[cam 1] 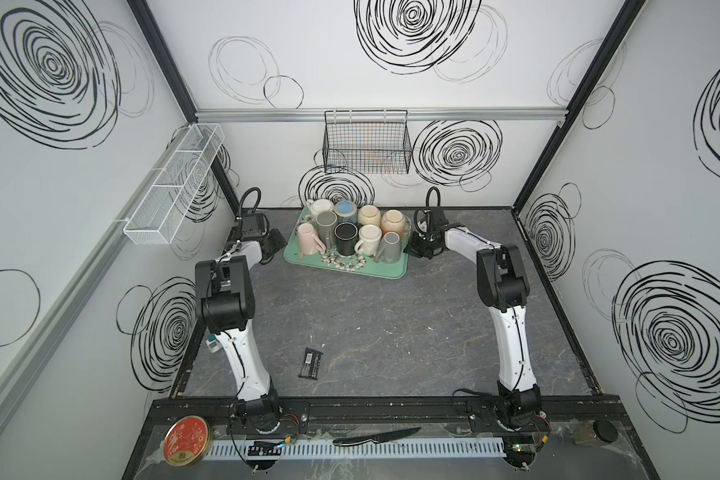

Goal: Turn the mug right side up
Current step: Move the tray to the top-center of the table.

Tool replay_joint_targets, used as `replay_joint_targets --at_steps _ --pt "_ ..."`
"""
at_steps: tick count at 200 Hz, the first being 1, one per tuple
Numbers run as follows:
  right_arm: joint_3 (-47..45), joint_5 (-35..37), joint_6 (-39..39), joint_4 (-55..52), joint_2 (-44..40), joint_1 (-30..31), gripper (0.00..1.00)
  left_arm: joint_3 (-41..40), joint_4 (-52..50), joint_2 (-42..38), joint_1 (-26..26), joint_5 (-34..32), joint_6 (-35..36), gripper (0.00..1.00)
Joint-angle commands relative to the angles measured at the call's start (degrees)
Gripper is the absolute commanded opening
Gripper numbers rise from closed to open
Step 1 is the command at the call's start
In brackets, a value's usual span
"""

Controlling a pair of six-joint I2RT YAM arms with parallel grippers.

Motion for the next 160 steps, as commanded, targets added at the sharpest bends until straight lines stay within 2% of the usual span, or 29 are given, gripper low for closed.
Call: replay_joint_targets --at_steps 1,27,50,77,107,131,160 --pt "-0.8 -1.5 -3.2 -2.4 4.6 1.6 0.0 4.7 -6.0 4.7 -0.2 3.2 2.6 0.55" --pt "0.1 -1.7 -3.2 -2.7 5.5 1.7 0.0 9.0 -8.1 8.7 -1.3 5.8 4.9 0.54" --pt "2.5 -2.5 -4.2 -3.4 6.9 1.6 0.0 8.0 -6.8 9.6 -1.6 9.1 4.3 0.53" --pt "8.9 -2.3 -6.8 -7.5 10.0 1.6 0.0 2.6 -4.0 7.6 -1.3 9.1 3.2 0.5" --pt "13.7 -3.1 -8.7 -9.8 12.4 1.9 0.0 -5.3 0.1 3.7 -1.1 9.3 0.7 0.39" --pt "14.6 -3.6 -9.5 -10.1 12.7 2.0 0.0 -11.5 3.0 0.6 -1.4 8.6 -0.6 0.32" --pt "14.5 -3.7 -10.8 -10.7 12.1 2.3 0.0 -16.1 4.7 -2.1 -2.0 7.9 -0.8 0.28"
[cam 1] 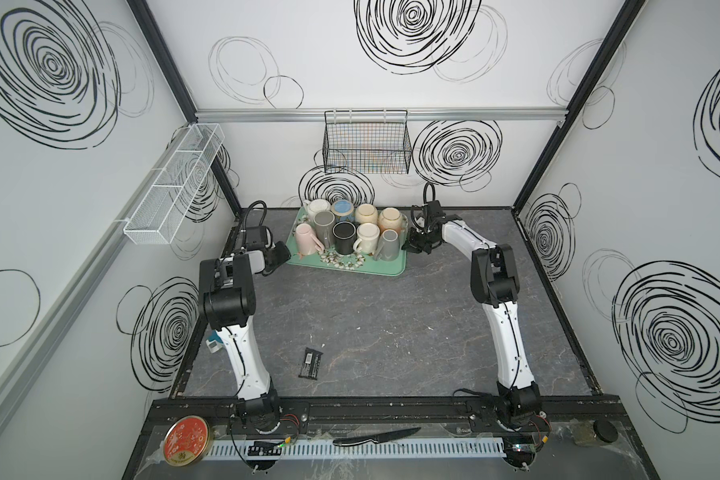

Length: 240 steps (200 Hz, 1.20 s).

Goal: Turn the mug right side up
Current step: Move the tray to the top-center of the table, then pick up the mug from the tray.

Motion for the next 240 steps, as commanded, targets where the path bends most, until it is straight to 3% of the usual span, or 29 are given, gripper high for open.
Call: replay_joint_targets --at_steps 1,57,102,128,168,201,220,240 --pt "-0.6 -1.3 -6.1 0.7 4.4 2.7 0.0 -4.4 -3.2 -1.3 -1.7 1.1 -1.3 0.28" --pt "-0.4 -0.3 -7.3 0.0 2.0 0.8 0.0 -9.1 -2.3 -6.2 -3.3 -0.8 -1.6 0.2" --pt "-2.5 2.6 -8.3 -3.3 -2.5 -1.2 0.18 -10.4 -8.3 -12.6 -5.4 -8.3 1.5 0.42" --pt "-9.5 4.3 -8.6 -2.1 -8.4 -2.3 0.24 -13.1 -8.7 -18.3 -8.2 -11.6 2.0 0.45" --pt "-17.8 5.6 -9.6 -2.2 -16.2 -3.3 0.28 -12.9 -6.2 -25.0 -23.1 -19.3 10.8 0.49" --pt "-29.8 4.4 -6.5 4.5 -24.8 -2.9 0.28 -4.8 -5.5 -21.3 -36.9 -21.8 22.3 0.54" --pt "-35.9 3.4 -4.3 8.0 -29.0 -2.3 0.29 1.2 -7.0 -16.6 -41.2 -22.3 27.1 0.56" --pt "-40.6 3.5 -2.7 9.7 -32.5 -1.3 0.29 6.0 -8.5 -12.5 -42.1 -22.6 27.5 0.57"
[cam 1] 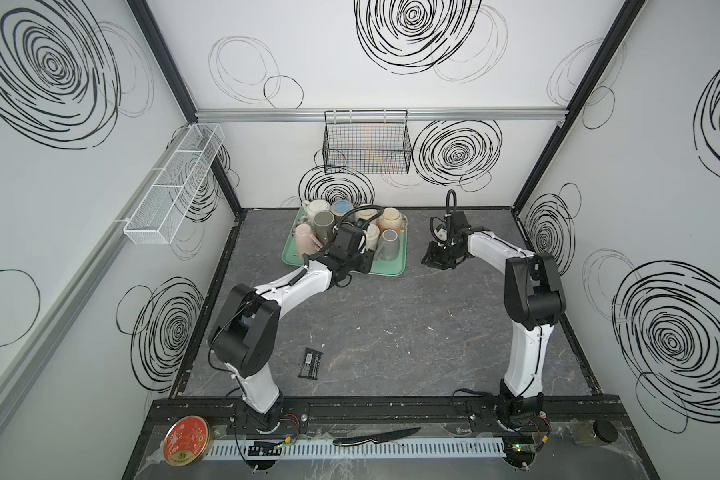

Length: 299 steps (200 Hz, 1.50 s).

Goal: Turn the mug right side up
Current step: Pick up the mug from the tray.

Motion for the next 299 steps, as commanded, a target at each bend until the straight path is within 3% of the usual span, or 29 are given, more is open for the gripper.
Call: replay_joint_targets --at_steps 1,58,128,191,254,299 --pt "-4.6 -0.5 2.9 4.4 -4.5 1.6 0.29 4.5 -1.4 4.7 0.4 -2.6 5.9 0.57" --pt "-15.6 -0.1 6.7 9.3 -11.5 4.0 0.32 6.6 -0.1 10.1 2.2 0.8 6.1 0.59" --pt "-18.4 -0.1 8.7 12.2 -13.2 5.2 0.33 15.1 -2.2 17.4 3.5 6.3 6.5 0.55" --pt "-19.2 -0.1 9.6 11.7 -14.3 5.3 0.33 21.2 -3.2 23.0 2.5 5.8 7.1 0.49" --pt "-21.3 -0.6 11.3 14.6 -14.7 5.3 0.34 24.4 -2.7 26.1 2.3 4.3 6.0 0.37" --pt "-24.2 -0.5 14.0 18.8 -15.9 5.3 0.34 24.2 -2.4 26.3 2.3 4.9 6.2 0.23"
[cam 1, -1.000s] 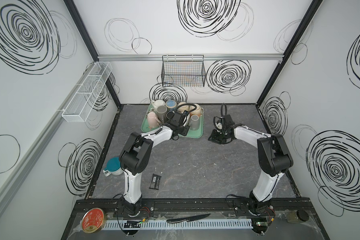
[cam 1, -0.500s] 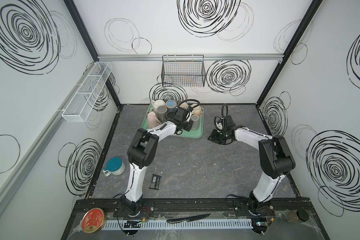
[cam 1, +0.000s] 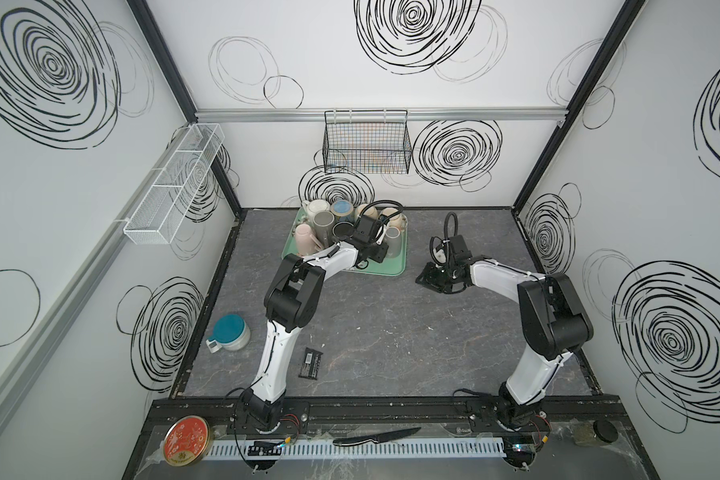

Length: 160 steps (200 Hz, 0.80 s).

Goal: Turn the mug right side up
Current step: Pick up the mug from the tray.

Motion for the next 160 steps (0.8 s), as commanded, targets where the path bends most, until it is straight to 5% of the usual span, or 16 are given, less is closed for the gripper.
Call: replay_joint_targets --at_steps 1,50,93,160 --pt "-1.0 -0.3 2.2 3.3 -2.4 0.2 0.34 1.4 0.8 0.6 -0.2 0.3 0.4 0.22" --pt "-3.7 0.0 5.5 7.9 -5.1 0.0 0.34 -2.5 2.6 -2.5 -1.0 0.7 0.1 0.03" --pt "-5.9 -0.7 8.8 11.8 -7.0 0.0 0.34 -8.5 6.8 -6.8 -1.4 0.5 -3.1 0.0" --pt "-7.2 -7.0 15.3 21.7 -5.7 1.7 0.34 -22.6 26.2 -13.5 0.9 6.9 -22.8 0.0"
